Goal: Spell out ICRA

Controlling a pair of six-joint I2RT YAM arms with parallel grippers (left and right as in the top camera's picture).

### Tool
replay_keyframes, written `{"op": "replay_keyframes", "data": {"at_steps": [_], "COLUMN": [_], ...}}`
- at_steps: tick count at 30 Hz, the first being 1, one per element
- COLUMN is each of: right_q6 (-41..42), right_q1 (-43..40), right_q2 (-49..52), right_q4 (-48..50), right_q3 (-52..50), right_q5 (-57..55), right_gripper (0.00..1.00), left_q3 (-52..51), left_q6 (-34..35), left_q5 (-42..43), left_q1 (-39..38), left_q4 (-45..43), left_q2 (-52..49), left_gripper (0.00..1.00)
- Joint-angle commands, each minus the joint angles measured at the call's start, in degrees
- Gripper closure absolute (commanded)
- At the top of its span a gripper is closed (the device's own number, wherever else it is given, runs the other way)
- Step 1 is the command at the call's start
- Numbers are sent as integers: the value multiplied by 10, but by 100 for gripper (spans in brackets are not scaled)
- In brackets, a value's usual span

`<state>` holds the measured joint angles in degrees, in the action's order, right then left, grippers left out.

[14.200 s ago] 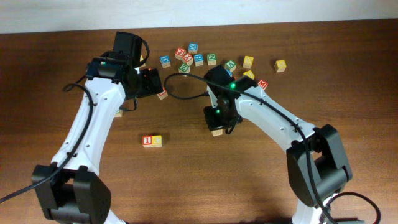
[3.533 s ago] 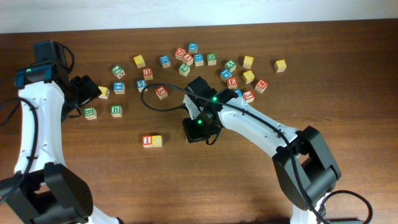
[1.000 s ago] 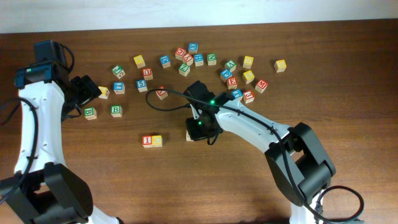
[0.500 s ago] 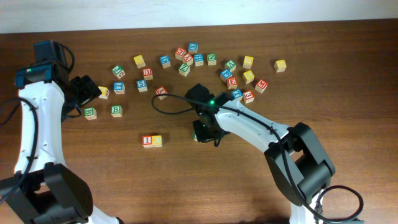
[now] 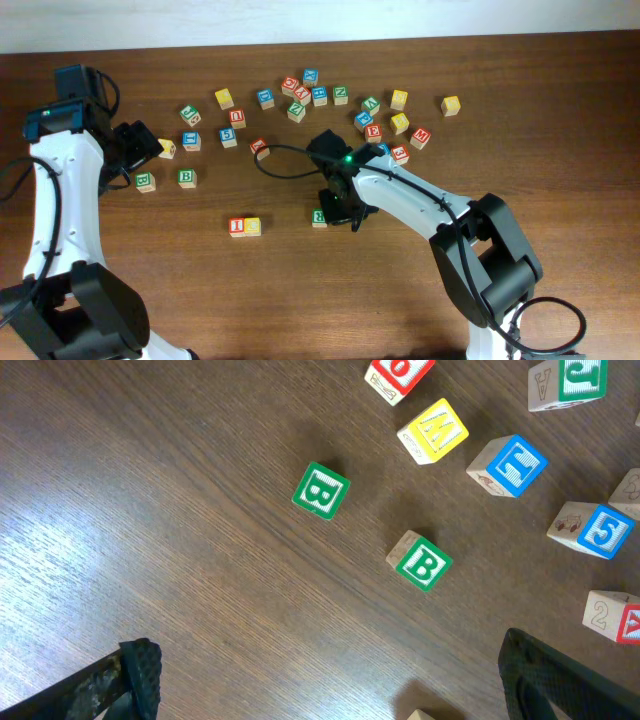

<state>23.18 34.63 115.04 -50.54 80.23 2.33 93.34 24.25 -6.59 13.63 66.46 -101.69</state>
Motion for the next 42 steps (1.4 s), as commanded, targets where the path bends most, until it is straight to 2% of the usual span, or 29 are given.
{"op": "replay_keyframes", "data": {"at_steps": [1, 6, 9, 16, 20, 26, 34, 42], "right_q6": [4, 29, 35, 35, 35, 35, 35, 66], "right_q1": [-1, 3, 23, 53, 50, 36, 33, 33], "right_q2": [5, 5, 5, 5, 5, 5, 5, 5], "right_q4": [-2, 0, 16, 88, 122, 151, 154, 138], "right_q3": [-6, -6, -6, -6, -6, -5, -5, -6], "right_q5": [70, 162, 170, 165, 165, 162, 126, 255], "right_gripper": [80, 79, 79, 67, 65, 50, 48, 48], "left_q3": [8, 8, 8, 8, 8, 8, 8, 8], "left_q6": [7, 7, 7, 7, 7, 7, 7, 7], "left_q5": [3, 3, 3, 3, 3, 3, 3, 3], "left_q1": [2, 2, 2, 2, 2, 2, 2, 2], "left_q4": [1, 1, 1, 1, 1, 1, 1, 1], "left_q2": [0, 0, 0, 0, 0, 0, 0, 0], "left_gripper": [1, 1, 1, 1, 1, 1, 1, 1]}}
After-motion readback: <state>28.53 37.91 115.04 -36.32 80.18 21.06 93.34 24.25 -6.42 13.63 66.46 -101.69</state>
